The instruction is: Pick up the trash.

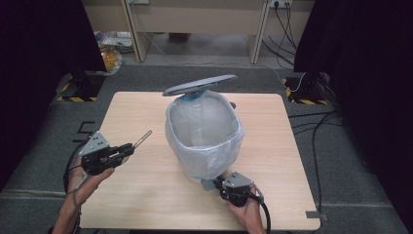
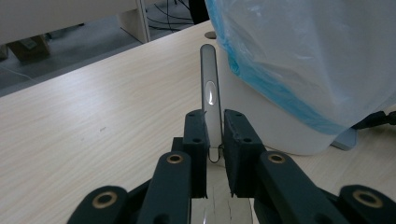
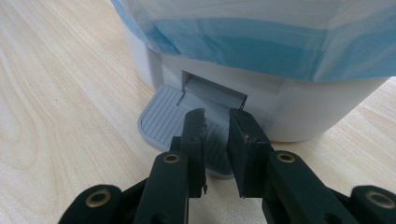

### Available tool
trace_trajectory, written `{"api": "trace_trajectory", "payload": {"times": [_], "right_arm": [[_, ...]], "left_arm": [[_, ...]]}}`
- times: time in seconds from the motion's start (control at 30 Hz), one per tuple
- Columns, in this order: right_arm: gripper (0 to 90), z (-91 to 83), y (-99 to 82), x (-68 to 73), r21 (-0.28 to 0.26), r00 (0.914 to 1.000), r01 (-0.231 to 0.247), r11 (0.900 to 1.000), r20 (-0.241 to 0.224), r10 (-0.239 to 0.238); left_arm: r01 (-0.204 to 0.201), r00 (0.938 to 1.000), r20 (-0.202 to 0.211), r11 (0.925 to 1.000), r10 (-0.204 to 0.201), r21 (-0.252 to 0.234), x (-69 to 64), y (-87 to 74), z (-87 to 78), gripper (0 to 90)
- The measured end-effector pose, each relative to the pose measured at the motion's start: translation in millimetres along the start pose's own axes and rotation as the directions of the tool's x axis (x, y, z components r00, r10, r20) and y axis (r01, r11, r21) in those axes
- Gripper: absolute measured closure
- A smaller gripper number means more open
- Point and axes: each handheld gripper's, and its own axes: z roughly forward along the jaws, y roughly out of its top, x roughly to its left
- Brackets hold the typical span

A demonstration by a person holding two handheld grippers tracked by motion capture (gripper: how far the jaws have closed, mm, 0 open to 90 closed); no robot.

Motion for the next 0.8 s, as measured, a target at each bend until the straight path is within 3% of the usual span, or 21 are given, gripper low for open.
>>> {"api": "trace_trajectory", "payload": {"times": [0.8], "right_arm": [[76.3,0.0,0.0,-0.1,0.000,1.0000,0.002,1.0000,-0.001,-0.002]], "left_arm": [[-0.060,0.9978,0.024,0.9958,0.062,-0.069,-11.3,36.2,-13.9,79.5]]}}
